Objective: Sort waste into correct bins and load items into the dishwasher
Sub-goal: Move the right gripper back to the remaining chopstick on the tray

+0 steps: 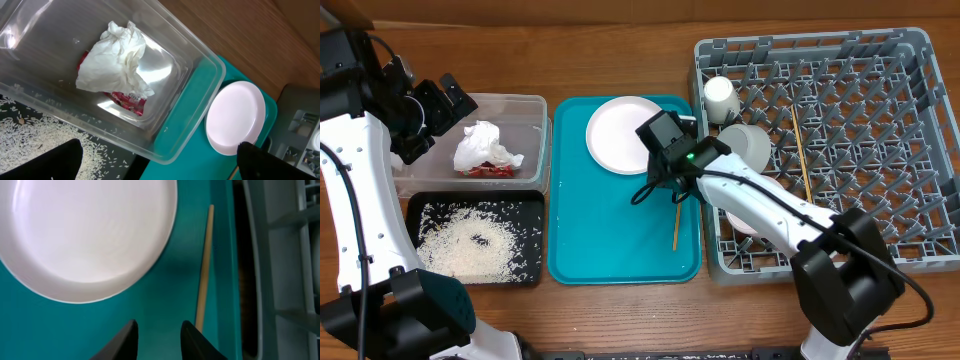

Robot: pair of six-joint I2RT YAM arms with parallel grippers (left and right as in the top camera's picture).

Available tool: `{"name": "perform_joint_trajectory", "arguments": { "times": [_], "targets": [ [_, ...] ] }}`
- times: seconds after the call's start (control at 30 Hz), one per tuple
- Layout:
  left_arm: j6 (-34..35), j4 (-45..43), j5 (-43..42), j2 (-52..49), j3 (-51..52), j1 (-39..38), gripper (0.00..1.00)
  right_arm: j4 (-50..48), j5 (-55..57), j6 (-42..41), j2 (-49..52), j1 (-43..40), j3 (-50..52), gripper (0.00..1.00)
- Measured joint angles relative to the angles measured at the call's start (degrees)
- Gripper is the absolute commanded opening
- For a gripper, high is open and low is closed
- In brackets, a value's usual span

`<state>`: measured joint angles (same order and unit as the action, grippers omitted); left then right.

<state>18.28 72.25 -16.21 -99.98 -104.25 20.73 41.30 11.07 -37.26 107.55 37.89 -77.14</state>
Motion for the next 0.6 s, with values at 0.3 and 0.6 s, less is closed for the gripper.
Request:
{"name": "perform_joint_trajectory", "arguments": {
  "times": [0.3, 0.6],
  "targets": [
    [0.00, 0.00, 0.00, 0.00, 0.00, 0.00, 1.00, -1.03, 4.11, -3.13, 0.09, 0.00, 1.64, 0.29],
    [0.00, 0.00, 0.00, 0.00, 0.00, 0.00, 1.00, -4.74, 6.36, -4.17, 0.09, 0.00, 6.25, 0.29]
  ]
}}
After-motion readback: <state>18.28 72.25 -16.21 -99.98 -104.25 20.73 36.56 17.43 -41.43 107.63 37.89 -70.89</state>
